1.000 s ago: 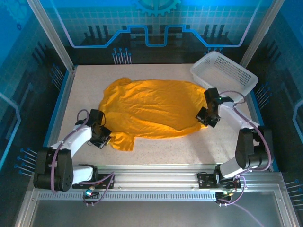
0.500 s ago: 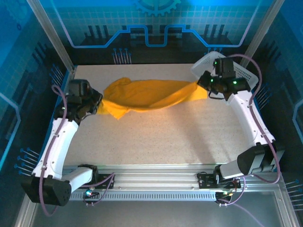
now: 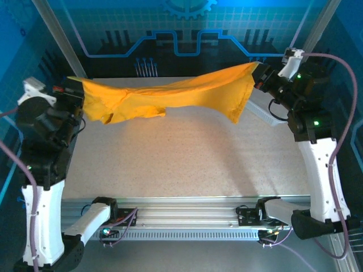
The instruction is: Fold and stack the t-shirts
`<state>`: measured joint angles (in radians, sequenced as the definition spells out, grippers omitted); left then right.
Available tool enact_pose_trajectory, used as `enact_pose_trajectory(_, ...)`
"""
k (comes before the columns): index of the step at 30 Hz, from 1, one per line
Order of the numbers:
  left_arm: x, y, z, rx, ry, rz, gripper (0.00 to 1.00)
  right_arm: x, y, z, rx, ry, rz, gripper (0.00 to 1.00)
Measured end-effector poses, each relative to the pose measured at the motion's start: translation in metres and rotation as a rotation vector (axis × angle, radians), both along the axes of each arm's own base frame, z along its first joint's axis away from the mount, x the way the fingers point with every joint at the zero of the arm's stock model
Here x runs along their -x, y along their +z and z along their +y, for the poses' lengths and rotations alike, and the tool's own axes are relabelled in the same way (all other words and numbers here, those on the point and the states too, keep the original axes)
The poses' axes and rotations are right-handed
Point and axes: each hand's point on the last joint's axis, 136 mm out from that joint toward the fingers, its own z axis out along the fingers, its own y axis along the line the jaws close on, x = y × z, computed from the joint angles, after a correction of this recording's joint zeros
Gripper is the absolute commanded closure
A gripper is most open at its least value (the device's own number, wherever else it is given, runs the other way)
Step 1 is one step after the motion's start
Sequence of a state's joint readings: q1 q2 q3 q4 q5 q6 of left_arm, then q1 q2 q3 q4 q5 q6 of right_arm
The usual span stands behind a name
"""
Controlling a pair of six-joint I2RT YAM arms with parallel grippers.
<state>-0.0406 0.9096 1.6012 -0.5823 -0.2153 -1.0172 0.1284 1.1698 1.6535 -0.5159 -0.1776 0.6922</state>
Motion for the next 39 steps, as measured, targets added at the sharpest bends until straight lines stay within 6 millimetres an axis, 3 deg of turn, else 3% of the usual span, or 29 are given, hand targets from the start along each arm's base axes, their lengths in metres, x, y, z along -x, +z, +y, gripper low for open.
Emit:
enact_pose_trajectory(2,0.003,0.023,0.0,-0.004,0.001,-0.051,1.0,0.002,0.012,0.004,-0.021,0.023,-0.029,1.0)
enact_pose_trajectory(4,-0.005,0.033,0.0,-0.005,0.002,-0.062,1.0,-0.007,0.015,0.01,-0.038,0.053,-0.029,1.0)
enact_pose_trajectory(7,-0.043,0.022,-0.001,-0.005,-0.001,-0.002,1.0,-0.038,0.004,0.022,-0.055,0.096,0.012,1.0)
enact_pose_trajectory(11,-0.122,-0.04,0.008,0.021,-0.02,0.181,1.0,-0.1,-0.044,0.046,-0.067,0.157,0.141,1.0)
enact_pose_trajectory(14,-0.178,-0.111,0.024,0.063,-0.032,0.353,1.0,-0.142,-0.088,0.07,-0.068,0.209,0.246,1.0)
enact_pose_trajectory(17,-0.216,-0.169,0.036,0.107,-0.062,0.481,1.0,-0.177,-0.118,0.092,-0.075,0.253,0.316,1.0)
enact_pose_trajectory(20,-0.238,-0.196,0.045,0.149,-0.095,0.523,1.0,-0.206,-0.125,0.105,-0.084,0.275,0.33,1.0)
enact_pose_trajectory(22,-0.248,-0.186,0.05,0.16,-0.112,0.491,1.0,-0.222,-0.116,0.108,-0.093,0.278,0.306,1.0)
enact_pose_trajectory(24,-0.251,-0.158,0.054,0.165,-0.12,0.422,1.0,-0.231,-0.099,0.107,-0.107,0.274,0.267,1.0)
enact_pose_trajectory(26,-0.249,-0.112,0.056,0.152,-0.125,0.317,1.0,-0.234,-0.072,0.102,-0.131,0.266,0.208,1.0)
enact_pose_trajectory(29,-0.234,-0.027,0.054,0.111,-0.132,0.124,1.0,-0.228,-0.028,0.078,-0.182,0.239,0.122,1.0)
enact_pose_trajectory(31,-0.207,0.025,0.048,0.078,-0.137,0.007,1.0,-0.222,-0.004,0.054,-0.209,0.209,0.076,1.0)
enact_pose_trajectory(34,-0.152,0.073,0.035,0.044,-0.14,-0.104,1.0,-0.212,0.015,0.02,-0.225,0.164,0.051,1.0)
enact_pose_trajectory(37,-0.09,0.083,0.021,0.053,-0.143,-0.15,1.0,-0.195,0.018,0.002,-0.216,0.14,0.076,1.0)
enact_pose_trajectory(39,-0.059,0.065,0.012,0.08,-0.148,-0.138,1.0,-0.178,0.005,0.002,-0.198,0.139,0.127,1.0)
